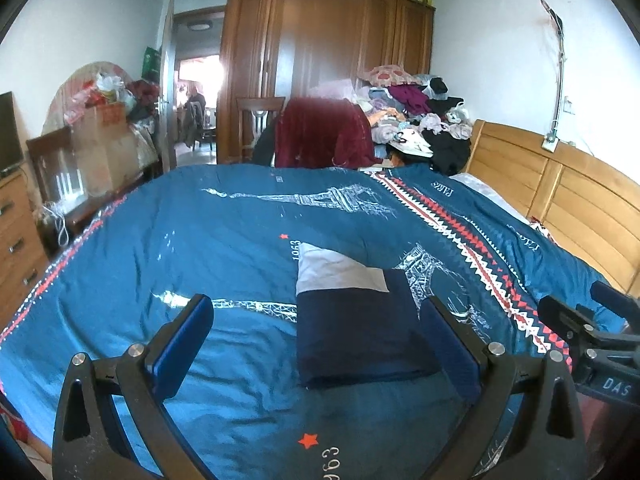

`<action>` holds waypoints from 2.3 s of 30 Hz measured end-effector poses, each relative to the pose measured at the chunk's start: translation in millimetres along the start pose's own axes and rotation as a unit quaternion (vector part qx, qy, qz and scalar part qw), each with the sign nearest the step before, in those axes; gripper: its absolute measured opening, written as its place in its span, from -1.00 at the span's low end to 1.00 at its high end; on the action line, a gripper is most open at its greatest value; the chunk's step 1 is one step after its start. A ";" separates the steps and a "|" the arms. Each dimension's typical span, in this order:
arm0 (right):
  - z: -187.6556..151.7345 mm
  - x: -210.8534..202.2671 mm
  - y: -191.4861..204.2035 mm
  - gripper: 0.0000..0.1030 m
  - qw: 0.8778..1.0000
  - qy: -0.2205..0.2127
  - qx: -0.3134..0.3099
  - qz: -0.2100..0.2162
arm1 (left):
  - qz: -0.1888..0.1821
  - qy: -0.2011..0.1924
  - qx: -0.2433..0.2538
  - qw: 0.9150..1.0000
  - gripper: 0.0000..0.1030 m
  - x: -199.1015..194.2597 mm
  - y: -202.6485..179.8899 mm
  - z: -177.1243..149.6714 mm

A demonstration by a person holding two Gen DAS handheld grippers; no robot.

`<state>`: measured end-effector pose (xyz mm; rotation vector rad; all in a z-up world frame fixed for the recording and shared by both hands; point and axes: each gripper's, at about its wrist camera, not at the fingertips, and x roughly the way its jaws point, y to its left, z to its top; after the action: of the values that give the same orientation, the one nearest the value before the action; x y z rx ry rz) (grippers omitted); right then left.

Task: Fold large clothes

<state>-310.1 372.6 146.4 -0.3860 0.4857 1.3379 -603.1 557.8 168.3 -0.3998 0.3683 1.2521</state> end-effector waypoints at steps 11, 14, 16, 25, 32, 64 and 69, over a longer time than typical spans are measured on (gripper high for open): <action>-7.9 8.9 -7.1 1.00 1.000 0.014 0.010 0.004 | -0.013 0.015 0.010 1.000 1.00 9.8 -9.4 -6.0; -8.9 9.1 -7.5 1.00 1.000 0.014 0.011 0.001 | -0.016 0.018 0.011 1.000 1.00 12.5 -11.3 -7.2; -8.8 9.4 -7.6 1.00 1.000 0.013 0.011 0.002 | -0.016 0.019 0.012 1.000 1.00 13.9 -12.2 -7.5; -8.2 8.5 -6.1 1.00 1.000 0.012 0.007 0.000 | -0.017 0.022 0.015 1.000 1.00 17.7 -13.4 -10.2; -8.2 11.1 -5.2 1.00 1.000 0.018 0.006 0.004 | -0.019 0.026 0.018 0.999 1.00 21.6 -13.5 -14.7; -24.8 96.3 -10.9 1.00 0.984 0.173 0.008 0.034 | -0.016 0.157 -0.002 0.987 1.00 117.9 10.8 -45.4; -23.2 103.9 -13.6 1.00 0.983 0.180 0.011 0.033 | -0.020 0.167 -0.003 0.986 1.00 126.3 10.7 -44.1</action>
<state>-283.0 443.4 70.4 -0.6030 0.8191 1.3301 -581.1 644.8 68.4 -0.6217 0.6384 1.1465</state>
